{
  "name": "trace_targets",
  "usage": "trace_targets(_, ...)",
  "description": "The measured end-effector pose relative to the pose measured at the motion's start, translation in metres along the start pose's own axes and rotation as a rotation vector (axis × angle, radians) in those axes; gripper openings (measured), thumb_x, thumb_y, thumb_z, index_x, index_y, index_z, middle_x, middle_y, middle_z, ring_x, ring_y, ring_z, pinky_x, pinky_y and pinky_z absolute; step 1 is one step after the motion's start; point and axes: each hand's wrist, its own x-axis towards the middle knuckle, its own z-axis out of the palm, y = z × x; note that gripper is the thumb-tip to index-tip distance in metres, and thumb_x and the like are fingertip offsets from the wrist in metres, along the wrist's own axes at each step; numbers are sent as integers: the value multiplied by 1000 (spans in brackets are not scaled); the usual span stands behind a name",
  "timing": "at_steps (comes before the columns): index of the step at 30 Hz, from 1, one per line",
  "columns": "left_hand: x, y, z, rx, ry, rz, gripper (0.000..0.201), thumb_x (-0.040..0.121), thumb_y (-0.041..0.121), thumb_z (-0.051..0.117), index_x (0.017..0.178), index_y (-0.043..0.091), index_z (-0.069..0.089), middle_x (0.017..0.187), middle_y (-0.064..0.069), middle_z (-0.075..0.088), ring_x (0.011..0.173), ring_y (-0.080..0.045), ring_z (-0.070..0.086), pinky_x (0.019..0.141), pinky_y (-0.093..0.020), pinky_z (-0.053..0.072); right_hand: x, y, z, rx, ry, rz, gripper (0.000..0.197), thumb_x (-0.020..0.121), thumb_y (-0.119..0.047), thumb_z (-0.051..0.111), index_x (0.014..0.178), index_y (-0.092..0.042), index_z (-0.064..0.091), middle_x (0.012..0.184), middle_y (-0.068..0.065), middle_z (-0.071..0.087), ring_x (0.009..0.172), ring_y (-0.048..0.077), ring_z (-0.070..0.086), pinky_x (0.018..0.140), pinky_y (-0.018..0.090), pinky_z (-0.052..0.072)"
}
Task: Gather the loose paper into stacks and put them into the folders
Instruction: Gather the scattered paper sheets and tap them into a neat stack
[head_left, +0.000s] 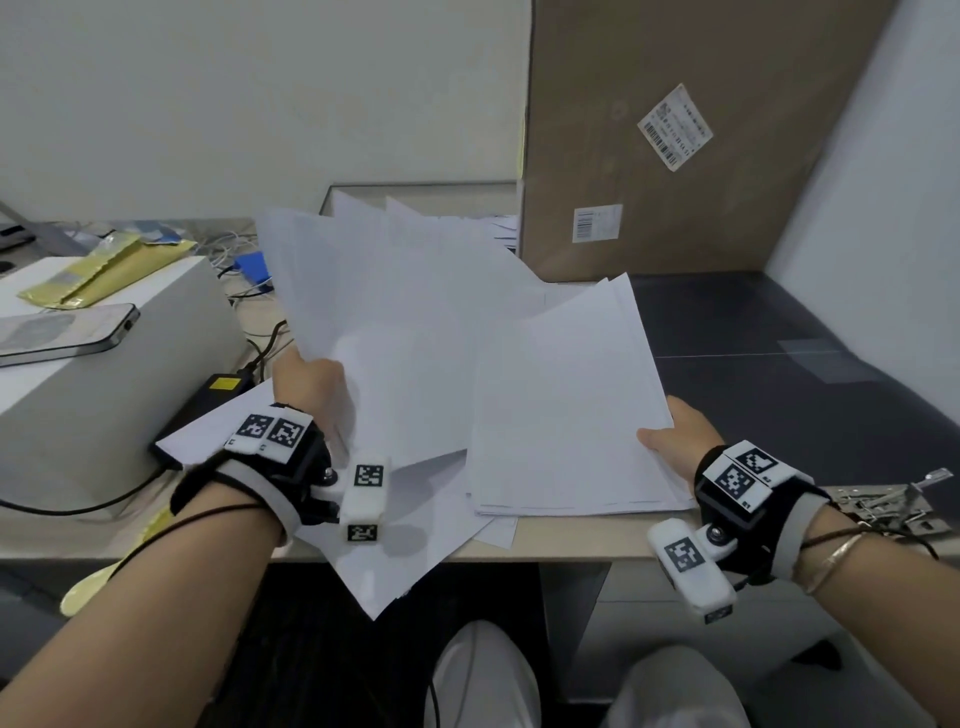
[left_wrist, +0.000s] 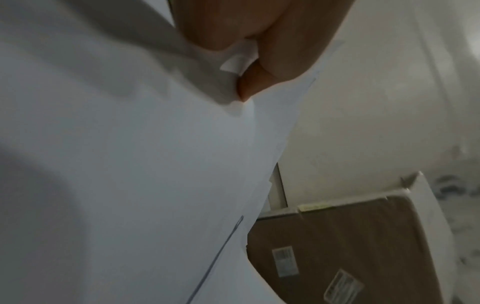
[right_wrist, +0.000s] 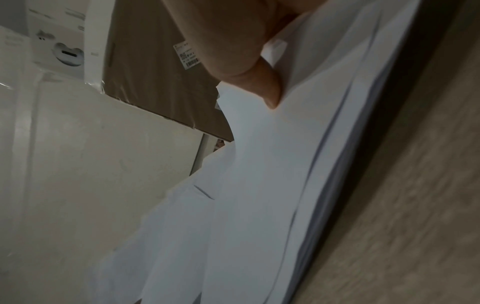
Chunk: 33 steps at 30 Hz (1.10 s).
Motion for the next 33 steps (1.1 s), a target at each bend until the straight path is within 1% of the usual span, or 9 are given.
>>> trace_targets(5,19,-26,3,-117,-193,-260,40,81,1,60,121,2,57,116,-14,66,101,-33,64,94,-46,50,0,5,-5,12,4,-2,37,90,-2,49,127,-6,49,120,12,58,103,26,54,87,31,41)
trace_targets(9,8,-32,13,-72,-334,-377,34,83,10,65,116,3,61,105,-18,68,96,-35,66,91,-51,51,1,5,-10,42,4,-35,36,89,-1,50,124,-8,51,110,6,57,99,24,54,84,31,40)
trace_targets(13,7,-33,25,153,-350,-343,44,84,6,63,125,-4,51,100,-19,60,91,-34,60,90,-52,52,5,4,-17,127,0,-42,38,89,-2,53,125,-14,53,116,5,62,106,25,59,93,37,46)
trace_targets(18,15,-24,23,339,-348,-287,48,82,-3,63,128,-7,50,97,-15,56,92,-29,54,82,-40,50,16,-12,-17,181,-10,-63,39,89,-3,56,126,-14,53,119,6,63,108,26,60,98,42,46)
trace_targets(21,18,-25,19,347,-443,-367,57,72,11,76,122,-6,56,107,-20,65,96,-34,63,94,-47,50,24,-27,-2,134,-64,-81,43,88,-2,57,129,-11,51,127,10,59,116,29,57,104,46,42)
trace_targets(24,20,-32,15,277,-542,-440,49,82,28,73,120,2,60,117,-21,65,103,-37,62,99,-50,46,30,-40,19,-37,-114,-104,41,88,-6,56,128,-6,49,130,14,56,119,31,53,102,36,41)
trace_targets(27,41,-56,17,316,-587,-502,82,52,61,86,118,15,66,124,-15,65,119,-38,58,103,-50,41,27,-51,39,-157,-167,-127,40,91,-10,53,130,-5,45,129,13,54,118,29,52,89,26,38)
trace_targets(30,66,-80,23,375,-596,-535,83,45,55,91,116,19,69,136,-13,56,128,-33,50,106,-48,38,22,-59,56,-212,-231,-157,40,93,-11,49,132,-6,41,131,13,52,118,28,51,88,27,39)
trace_targets(33,23,-45,28,389,-527,-392,54,69,32,85,111,3,64,113,-15,66,104,-34,65,95,-45,51,20,-59,68,-250,-251,-181,43,92,-14,49,133,-5,39,131,13,51,118,30,51,93,32,40)
